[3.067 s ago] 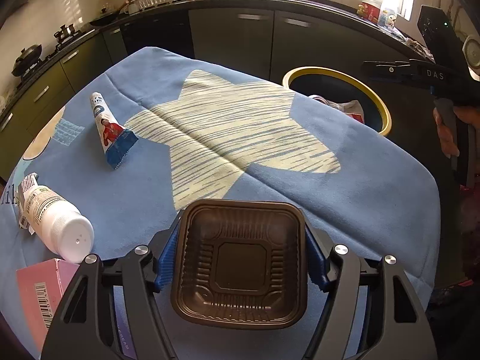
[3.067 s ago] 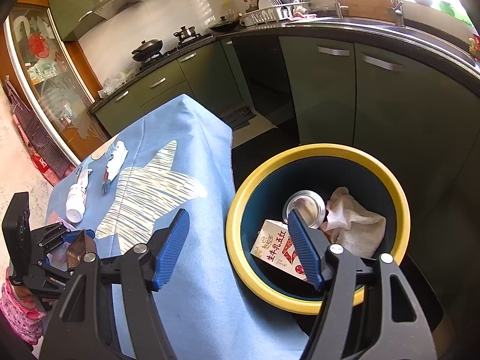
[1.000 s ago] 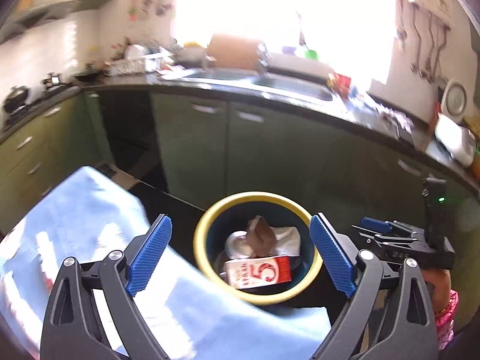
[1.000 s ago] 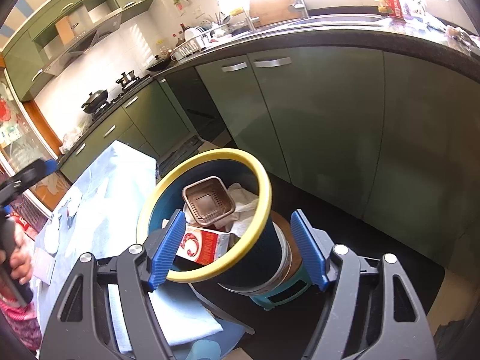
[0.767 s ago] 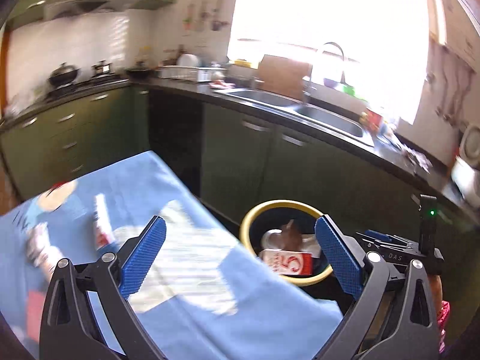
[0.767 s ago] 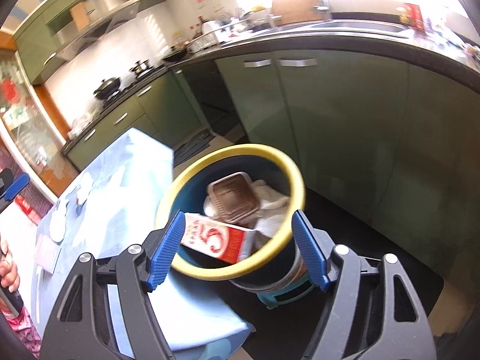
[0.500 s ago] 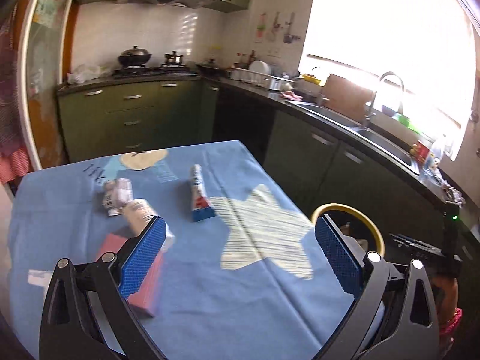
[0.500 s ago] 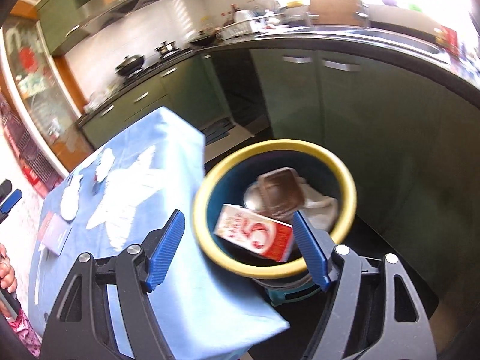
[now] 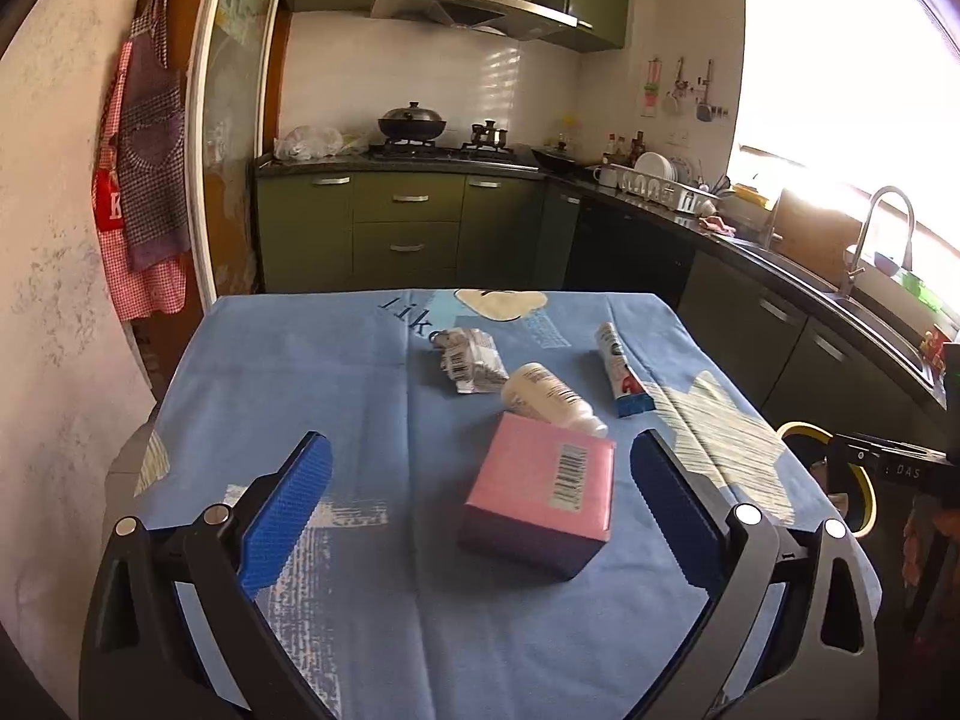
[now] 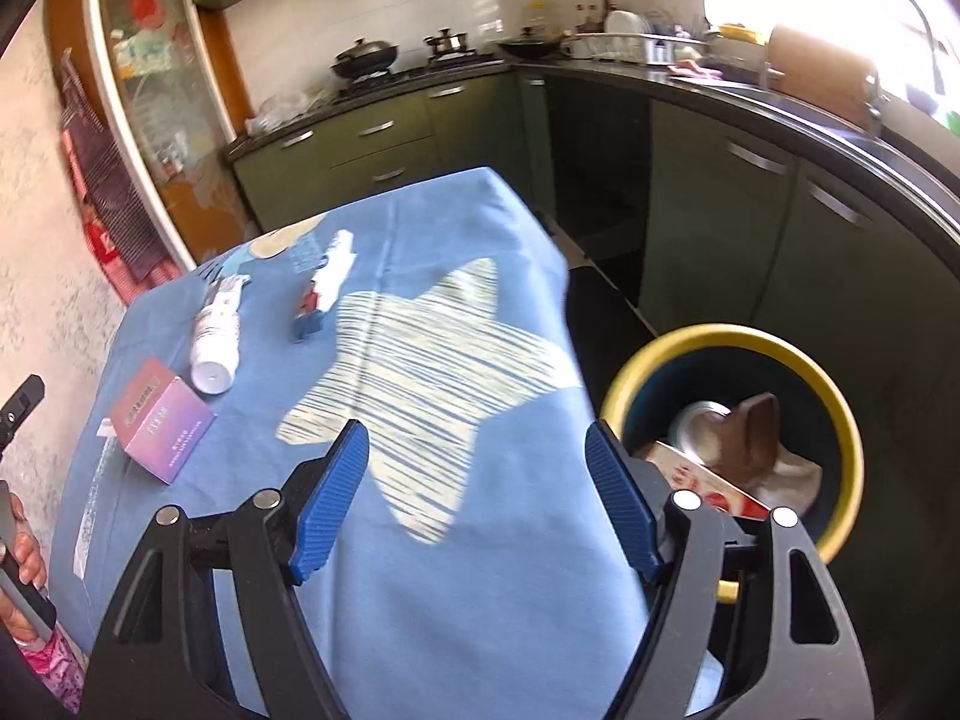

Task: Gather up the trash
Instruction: 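Move both grippers back toward the remaining items on the table, then grasp the white toothpaste tube with the right gripper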

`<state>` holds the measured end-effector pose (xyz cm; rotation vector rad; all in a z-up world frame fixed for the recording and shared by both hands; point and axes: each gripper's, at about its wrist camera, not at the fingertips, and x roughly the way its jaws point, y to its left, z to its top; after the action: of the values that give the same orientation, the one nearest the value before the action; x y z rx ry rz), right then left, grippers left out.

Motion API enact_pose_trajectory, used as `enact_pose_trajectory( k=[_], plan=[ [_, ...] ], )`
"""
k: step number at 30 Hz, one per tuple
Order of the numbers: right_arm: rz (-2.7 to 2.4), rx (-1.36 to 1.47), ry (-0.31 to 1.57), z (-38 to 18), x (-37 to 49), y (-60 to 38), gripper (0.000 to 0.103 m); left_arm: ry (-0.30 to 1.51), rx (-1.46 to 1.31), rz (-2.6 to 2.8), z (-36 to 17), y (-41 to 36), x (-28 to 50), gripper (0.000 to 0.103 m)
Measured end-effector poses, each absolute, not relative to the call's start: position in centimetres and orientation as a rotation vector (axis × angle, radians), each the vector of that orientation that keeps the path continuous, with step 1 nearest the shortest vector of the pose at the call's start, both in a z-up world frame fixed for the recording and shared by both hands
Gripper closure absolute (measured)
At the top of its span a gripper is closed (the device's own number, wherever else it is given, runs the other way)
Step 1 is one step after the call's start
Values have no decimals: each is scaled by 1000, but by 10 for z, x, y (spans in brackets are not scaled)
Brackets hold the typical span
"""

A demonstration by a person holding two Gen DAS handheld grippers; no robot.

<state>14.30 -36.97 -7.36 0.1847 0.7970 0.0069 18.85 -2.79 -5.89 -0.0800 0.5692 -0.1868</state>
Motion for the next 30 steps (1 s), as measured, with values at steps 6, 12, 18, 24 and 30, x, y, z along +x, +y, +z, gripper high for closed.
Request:
enact_pose_trajectory(
  k=[6,12,18,24,30],
  plan=[
    [70,127,831,-74,185,-320,32,597,-133,-129,-81,15,195,5],
    [102,55,848,-75,235,-281,32,603,-160,-88,-91,43,197,5],
    [126,19,907,-85,293,-258,44,601,-178,-79,-94,54,201,5],
    [142,-14,971,-102,337,-238,60,608,-190,-82,-97,56,201,5],
    [125,-40,1013,-115,358,-225,68,612,-192,-93,-98,56,200,5]
  ],
)
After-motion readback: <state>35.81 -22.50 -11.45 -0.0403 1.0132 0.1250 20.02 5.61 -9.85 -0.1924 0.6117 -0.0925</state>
